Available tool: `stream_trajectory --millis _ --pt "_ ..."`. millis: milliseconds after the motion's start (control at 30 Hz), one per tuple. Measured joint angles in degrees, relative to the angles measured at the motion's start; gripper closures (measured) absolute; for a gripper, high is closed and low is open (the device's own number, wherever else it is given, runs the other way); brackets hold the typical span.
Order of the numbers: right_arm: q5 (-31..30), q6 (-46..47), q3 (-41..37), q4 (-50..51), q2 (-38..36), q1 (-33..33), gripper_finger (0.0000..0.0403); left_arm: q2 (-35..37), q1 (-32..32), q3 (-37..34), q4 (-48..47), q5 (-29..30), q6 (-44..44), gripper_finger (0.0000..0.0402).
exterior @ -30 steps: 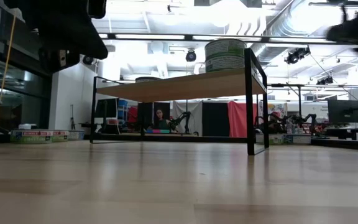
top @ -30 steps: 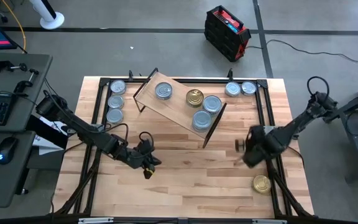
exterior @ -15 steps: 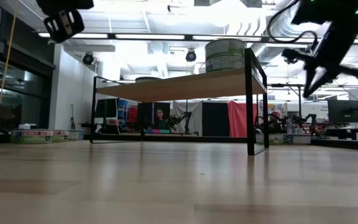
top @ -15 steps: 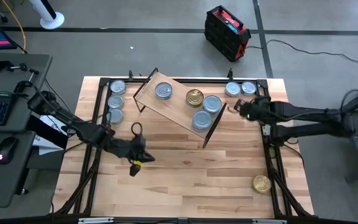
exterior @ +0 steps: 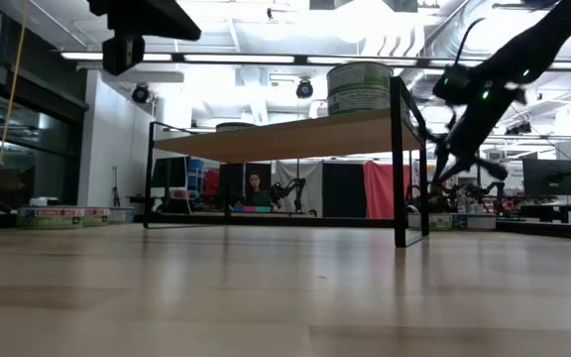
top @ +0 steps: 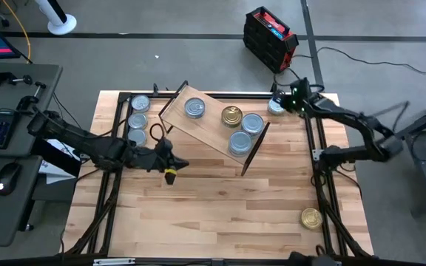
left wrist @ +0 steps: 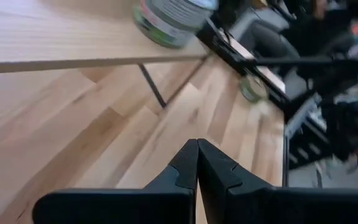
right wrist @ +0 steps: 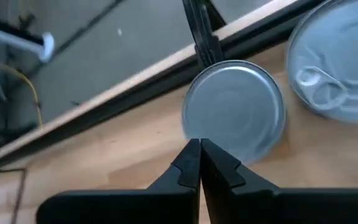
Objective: Stack canned seafood by type on shelf
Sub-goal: Stack the white-green tuna can on top of the other white-green tuna cans on the shelf
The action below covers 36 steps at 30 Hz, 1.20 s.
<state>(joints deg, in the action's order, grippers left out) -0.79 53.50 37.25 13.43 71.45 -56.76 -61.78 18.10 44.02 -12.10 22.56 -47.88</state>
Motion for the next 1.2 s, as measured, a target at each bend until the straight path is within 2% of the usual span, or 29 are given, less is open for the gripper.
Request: stream_trajectory --millis 100,200,433,567,667,800,1067,1200 --pt "4.05 -4.13 1.68 -1.06 6.35 -2.28 0.0403 0.0 -1.31 0.0 0.19 0.29 -2.59 0.0401" --pt "4.42 -7.46 3.38 -1.36 10.93 -2.66 0.0403 0.0 -1.93 0.01 0.23 0.36 -4.62 0.0401" --pt "4.45 -14.45 5.05 1.49 14.52 -2.18 0.0403 0.0 -2.02 0.0 0.26 0.51 -5.5 0.0401" --pt "5.38 -19.01 5.1 4.62 14.15 -0.88 0.0403 0.0 -2.02 0.0 0.24 0.54 -5.25 0.0401" --pt "4.64 -19.04 5.2 9.71 12.93 0.61 0.0403 0.0 -2.02 0.01 0.2 0.6 -4.94 0.0401" --pt "-1.61 -18.89 5.16 18.97 9.74 2.57 0.0403 0.0 -1.96 0.01 0.07 0.57 -4.25 0.0401" --pt "-4.81 -17.07 5.03 33.67 3.57 3.86 0.0403 -0.02 -1.96 -0.01 -0.13 -0.63 -0.07 0.0401" --pt "-4.26 -14.21 4.98 32.11 0.07 4.34 0.0403 -0.02 -1.68 0.0 -0.14 -2.21 1.23 0.0401"
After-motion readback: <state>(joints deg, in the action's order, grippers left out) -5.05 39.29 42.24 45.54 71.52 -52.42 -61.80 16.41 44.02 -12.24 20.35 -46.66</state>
